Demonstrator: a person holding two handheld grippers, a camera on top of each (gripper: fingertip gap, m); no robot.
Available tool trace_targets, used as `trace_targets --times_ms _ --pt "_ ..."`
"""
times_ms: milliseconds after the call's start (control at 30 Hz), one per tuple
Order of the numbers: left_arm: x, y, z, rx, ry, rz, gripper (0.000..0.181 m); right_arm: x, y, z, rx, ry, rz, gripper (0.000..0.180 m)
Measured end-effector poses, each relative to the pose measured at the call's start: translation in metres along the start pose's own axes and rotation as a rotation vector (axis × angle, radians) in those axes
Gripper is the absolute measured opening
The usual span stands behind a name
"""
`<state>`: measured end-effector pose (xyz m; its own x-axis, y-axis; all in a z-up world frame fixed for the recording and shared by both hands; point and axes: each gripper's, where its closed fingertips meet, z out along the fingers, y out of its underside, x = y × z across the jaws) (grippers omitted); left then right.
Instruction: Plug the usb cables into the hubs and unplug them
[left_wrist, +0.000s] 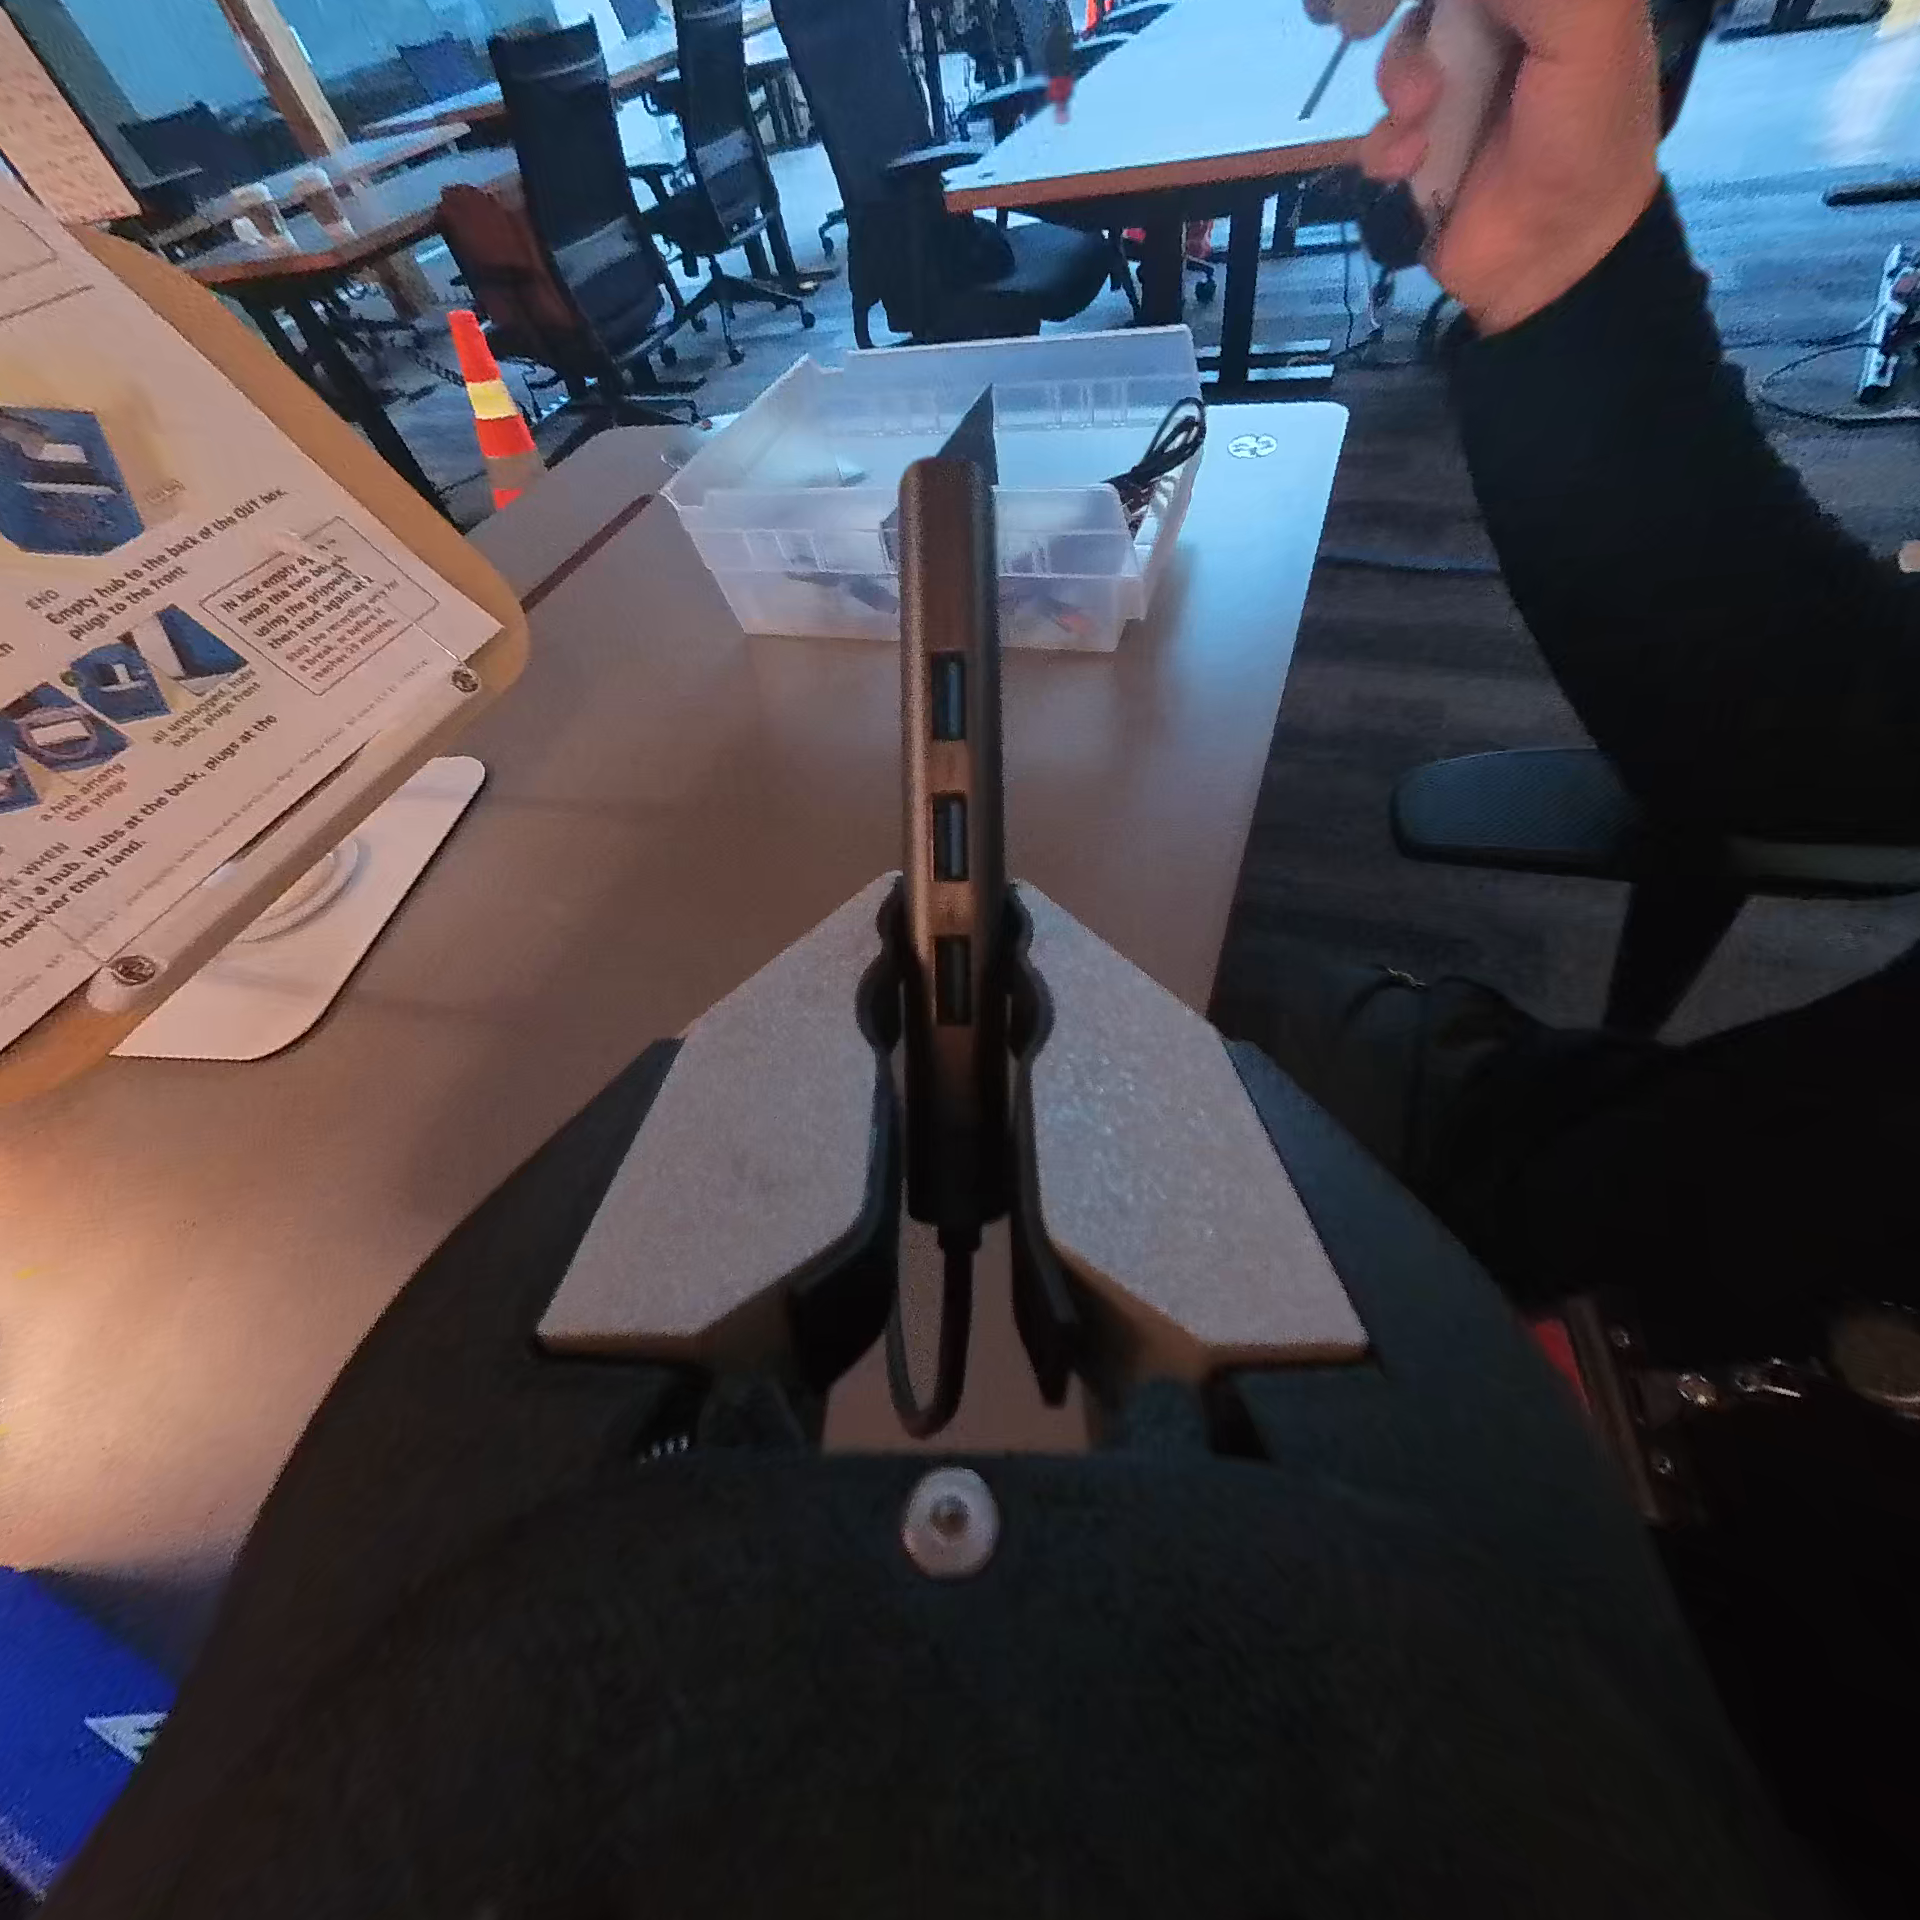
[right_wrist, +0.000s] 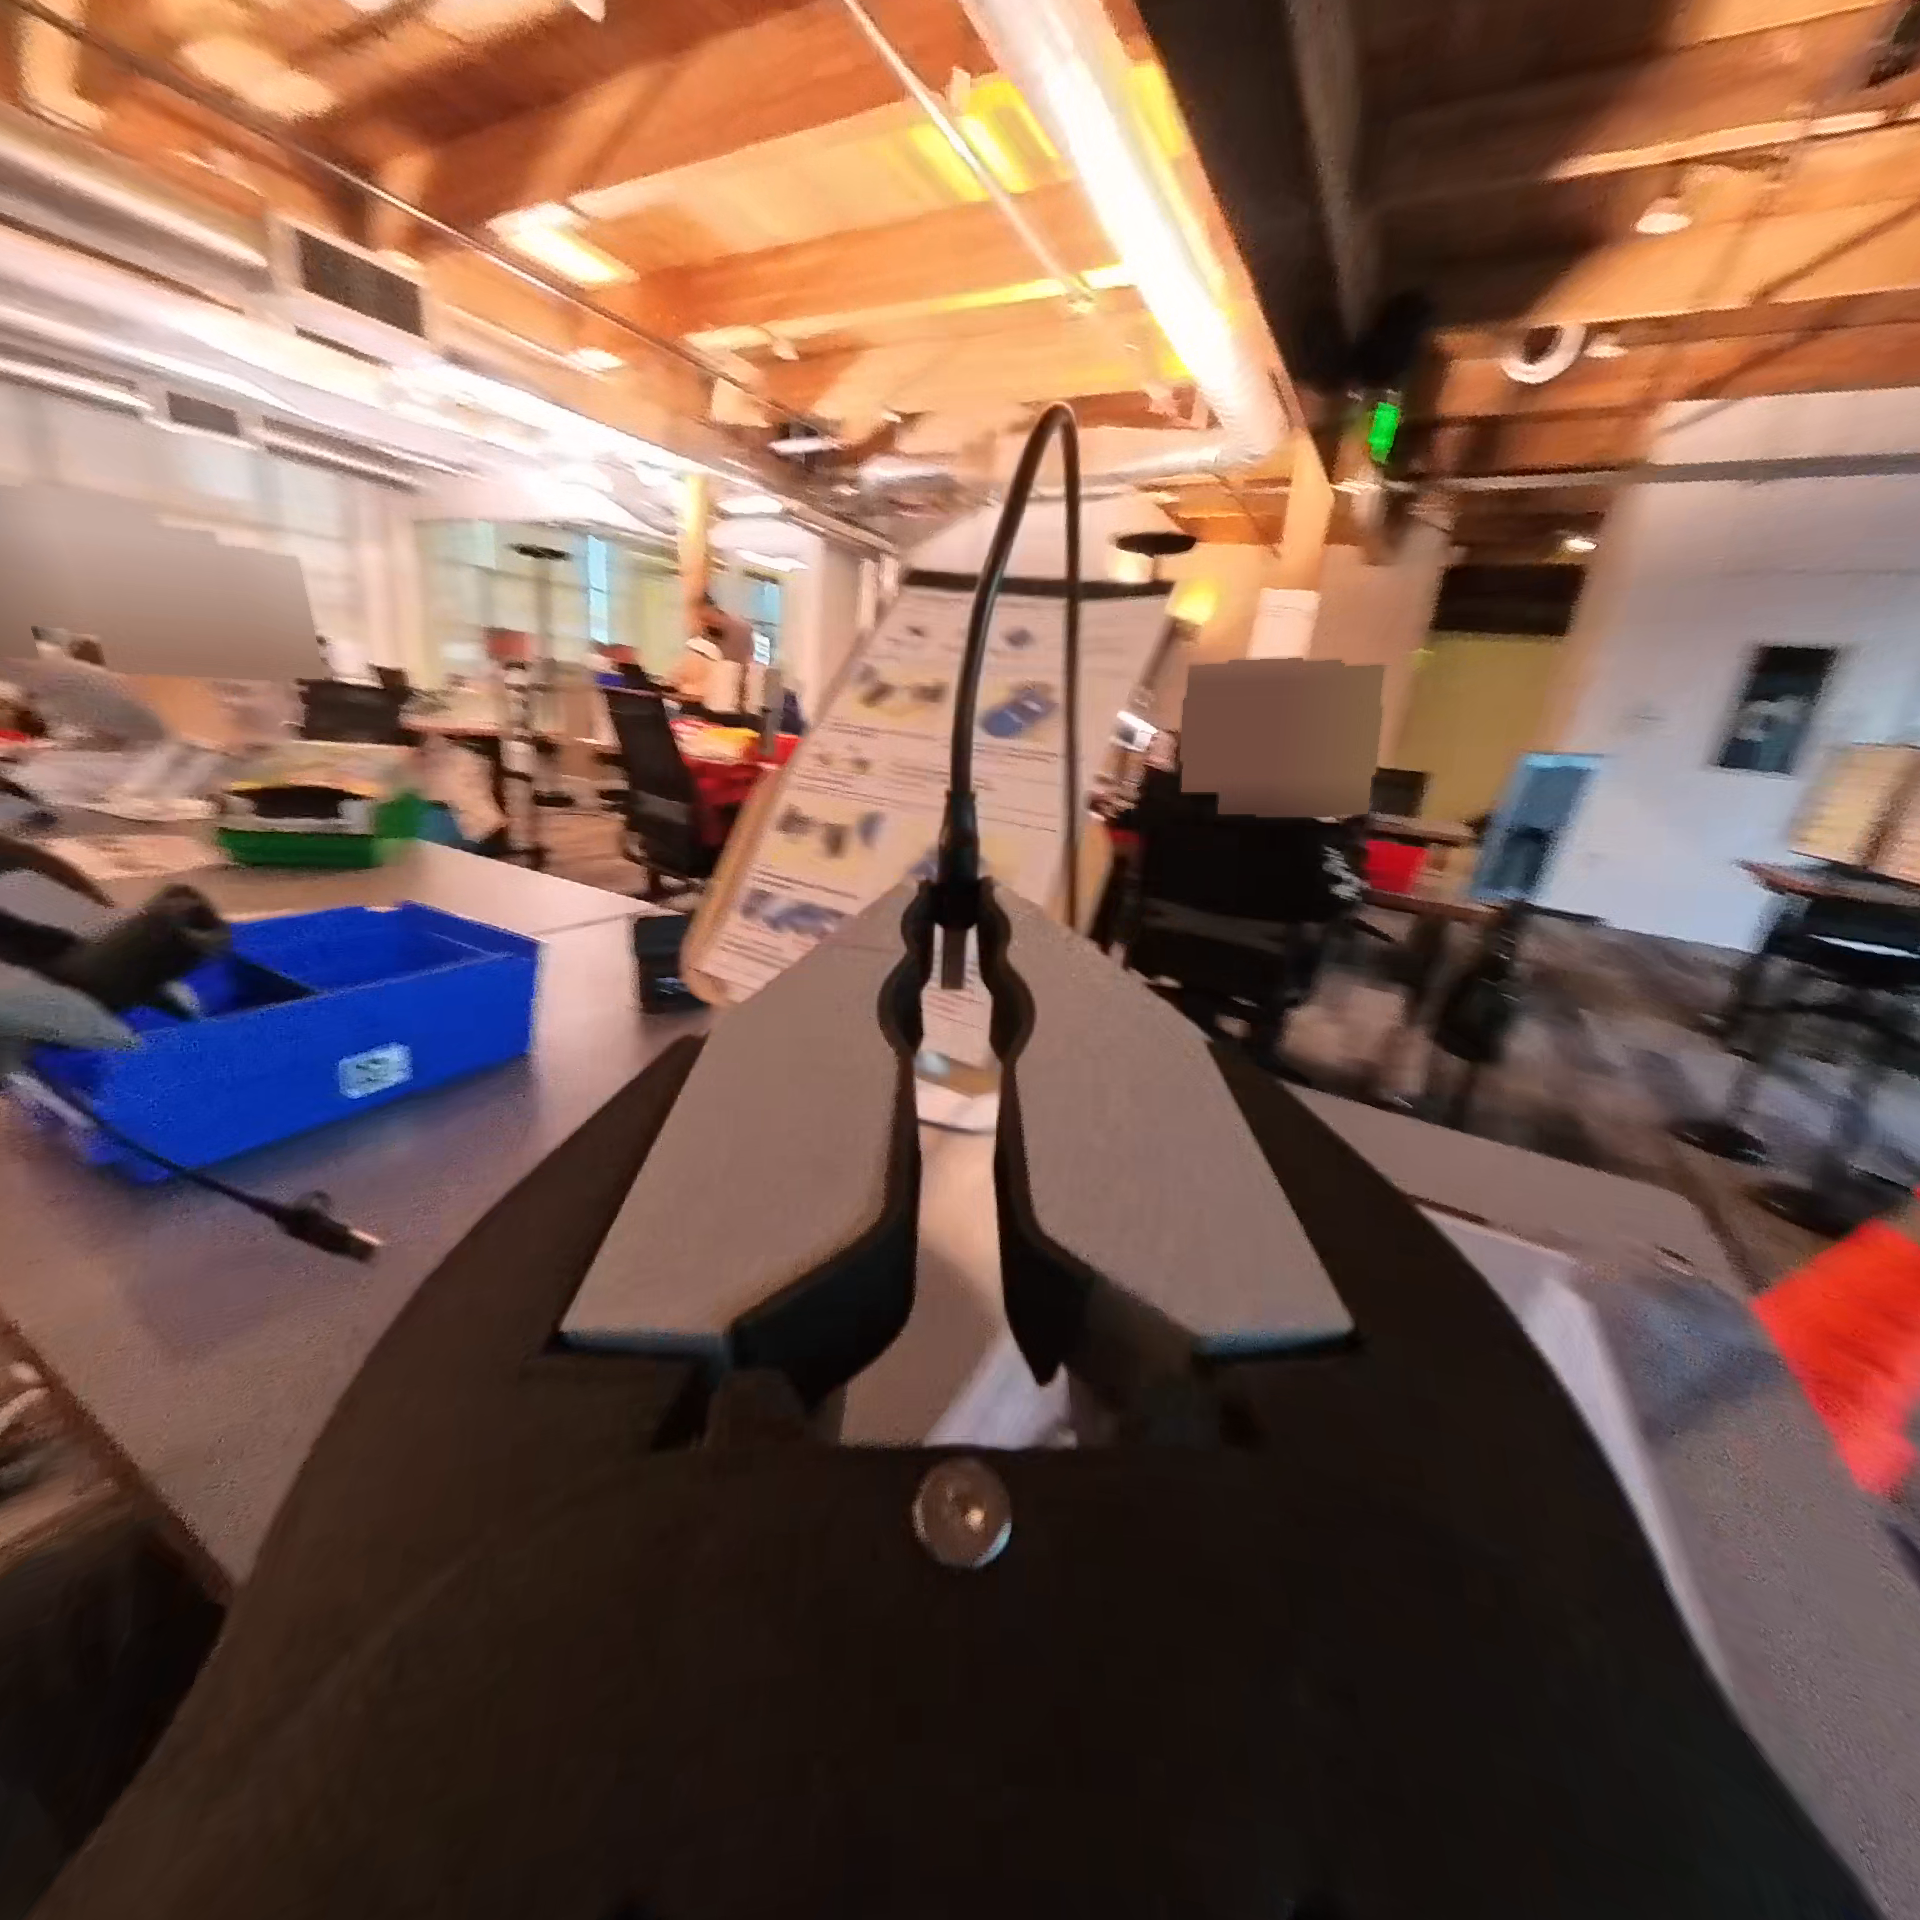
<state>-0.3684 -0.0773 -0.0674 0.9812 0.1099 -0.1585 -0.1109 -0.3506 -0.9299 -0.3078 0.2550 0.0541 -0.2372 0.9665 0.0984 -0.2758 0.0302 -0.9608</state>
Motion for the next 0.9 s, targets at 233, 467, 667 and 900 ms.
trace_targets --times_ms 233,467,667,900 --pt "0.0 -0.001 0.005 -0.004 -0.015 0.014 0.013 0.058 0.084 -0.022 -0.465 0.087 -0.021 0.004" --pt "0.006 0.008 0.02 -0.046 0.019 0.003 0.014 0.104 0.235 -0.05 -1.157 0.27 0.019 0.005" --pt "0.005 0.008 0.019 -0.045 0.008 0.011 0.013 0.135 0.206 -0.054 -1.056 0.506 0.004 0.028" --pt "0.032 0.002 0.026 -0.016 0.144 0.025 0.013 -0.015 0.083 0.022 -0.44 -0.145 0.052 0.038"
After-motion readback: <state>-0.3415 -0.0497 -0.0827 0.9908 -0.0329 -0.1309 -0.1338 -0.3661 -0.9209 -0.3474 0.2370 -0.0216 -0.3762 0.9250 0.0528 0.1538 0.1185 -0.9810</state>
